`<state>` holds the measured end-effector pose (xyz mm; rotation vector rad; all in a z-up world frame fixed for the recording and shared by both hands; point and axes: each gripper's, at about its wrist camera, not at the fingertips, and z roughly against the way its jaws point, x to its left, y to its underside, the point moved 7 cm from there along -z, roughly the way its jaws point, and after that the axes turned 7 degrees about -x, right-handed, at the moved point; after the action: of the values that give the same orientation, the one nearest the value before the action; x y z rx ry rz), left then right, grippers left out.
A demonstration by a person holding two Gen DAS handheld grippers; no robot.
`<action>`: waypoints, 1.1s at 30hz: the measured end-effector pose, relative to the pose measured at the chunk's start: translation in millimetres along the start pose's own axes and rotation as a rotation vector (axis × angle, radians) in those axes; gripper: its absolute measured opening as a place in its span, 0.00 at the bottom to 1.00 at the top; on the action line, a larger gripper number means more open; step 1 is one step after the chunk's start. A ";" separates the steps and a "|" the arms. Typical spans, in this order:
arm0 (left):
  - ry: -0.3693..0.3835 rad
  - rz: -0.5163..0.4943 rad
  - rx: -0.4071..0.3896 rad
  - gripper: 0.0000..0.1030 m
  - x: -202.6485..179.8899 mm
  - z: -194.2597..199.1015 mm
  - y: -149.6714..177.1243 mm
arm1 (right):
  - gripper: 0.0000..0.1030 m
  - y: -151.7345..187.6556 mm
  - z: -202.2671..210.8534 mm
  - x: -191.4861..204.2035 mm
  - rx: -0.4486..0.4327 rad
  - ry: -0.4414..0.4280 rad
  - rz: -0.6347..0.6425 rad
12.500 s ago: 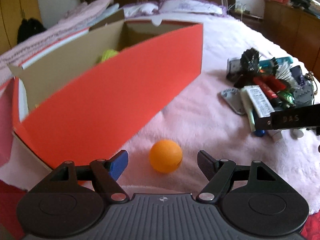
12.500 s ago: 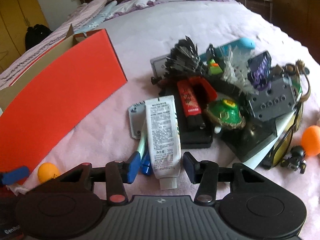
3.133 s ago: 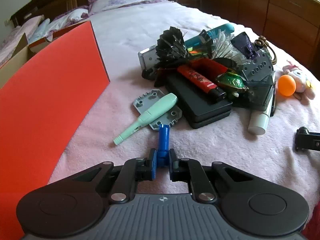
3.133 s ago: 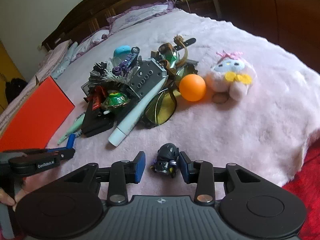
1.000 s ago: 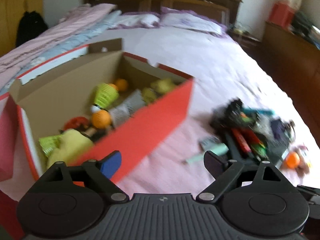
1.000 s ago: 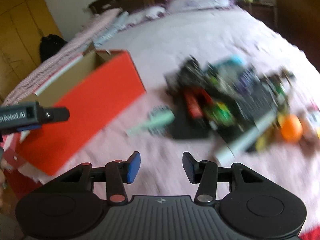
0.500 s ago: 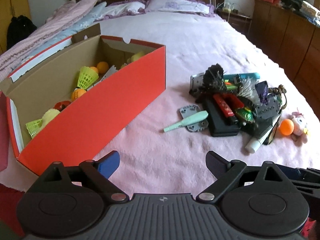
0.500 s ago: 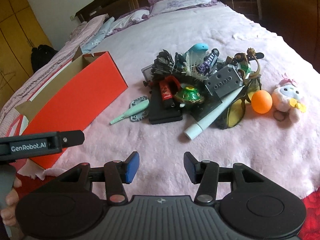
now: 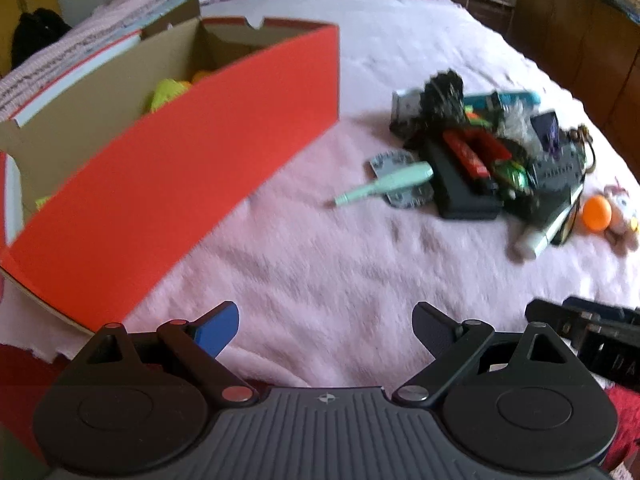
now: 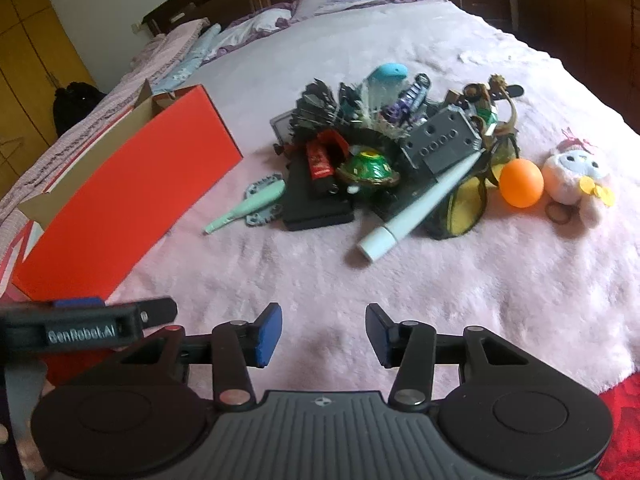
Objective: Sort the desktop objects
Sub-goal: 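Move both open tools back toward the pile of items, then grasp the black strap of the red-and-black watch with the right tool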
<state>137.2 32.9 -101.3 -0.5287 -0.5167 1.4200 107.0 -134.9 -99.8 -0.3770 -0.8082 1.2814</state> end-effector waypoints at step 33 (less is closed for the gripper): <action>0.087 -0.009 -0.084 0.91 -39.3 -80.4 -91.6 | 0.50 -172.5 -158.0 -69.3 0.060 0.045 -0.083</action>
<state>255.3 -16.1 -107.6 -0.6520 -0.5097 1.3642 335.3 -219.4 -114.7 -0.3204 -0.7388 1.2128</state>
